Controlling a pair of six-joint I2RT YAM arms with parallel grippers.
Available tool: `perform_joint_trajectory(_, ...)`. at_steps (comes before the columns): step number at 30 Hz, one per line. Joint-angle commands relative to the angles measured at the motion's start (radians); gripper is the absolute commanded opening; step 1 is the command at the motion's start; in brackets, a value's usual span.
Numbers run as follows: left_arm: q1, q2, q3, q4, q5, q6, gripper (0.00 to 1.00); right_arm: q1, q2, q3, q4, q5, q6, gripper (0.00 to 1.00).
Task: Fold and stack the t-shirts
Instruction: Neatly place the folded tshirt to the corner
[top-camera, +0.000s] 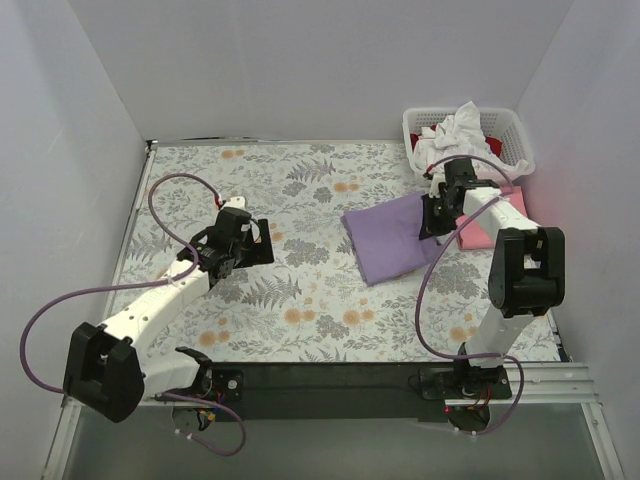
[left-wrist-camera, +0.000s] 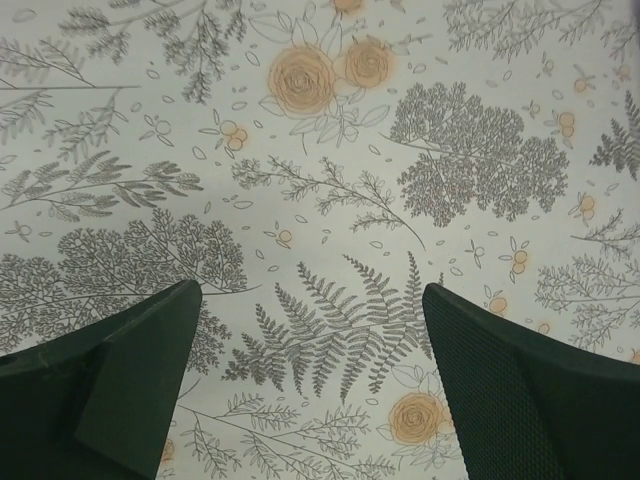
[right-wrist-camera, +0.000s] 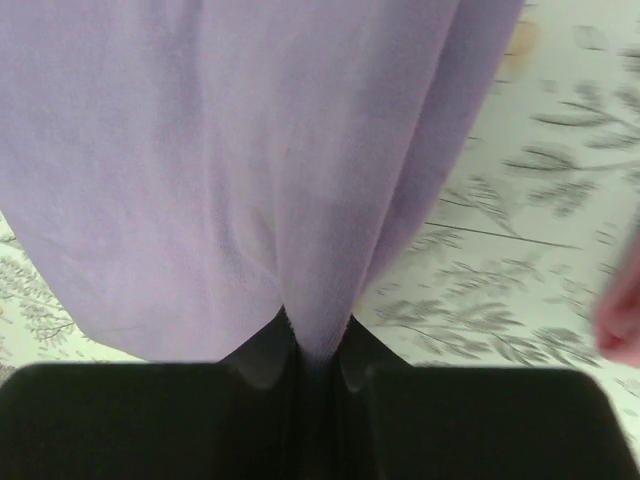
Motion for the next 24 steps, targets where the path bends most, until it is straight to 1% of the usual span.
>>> perform_joint_trajectory(1, 0.004, -0.114, -0.008, 0.053, -0.114, -0.032, 0.94, -0.07, -0.026, 0.106, -0.086, 0.11, -0.05, 0.01)
perform_joint_trajectory(2, 0.004, -0.123, -0.011, 0.05, -0.133, -0.037, 0.98, -0.09, -0.025, 0.123, -0.097, 0.125, -0.056, 0.01)
perform_joint_trajectory(3, 0.004, -0.137, -0.013, 0.051, -0.148, -0.043, 0.98, -0.091, -0.017, 0.156, -0.111, 0.146, -0.068, 0.01)
perform_joint_trajectory(10, 0.004, -0.171, -0.027, 0.054, -0.165, -0.046, 0.98, -0.213, 0.004, 0.242, -0.12, 0.167, -0.088, 0.01)
perform_joint_trajectory(17, 0.002, -0.176, -0.034, 0.064, -0.157, -0.041, 0.98, -0.328, 0.015, 0.269, -0.12, 0.17, -0.102, 0.01)
perform_joint_trajectory(24, 0.004, -0.166, -0.036, 0.068, -0.15, -0.038, 0.98, -0.377, 0.026, 0.325, -0.129, 0.199, -0.146, 0.01)
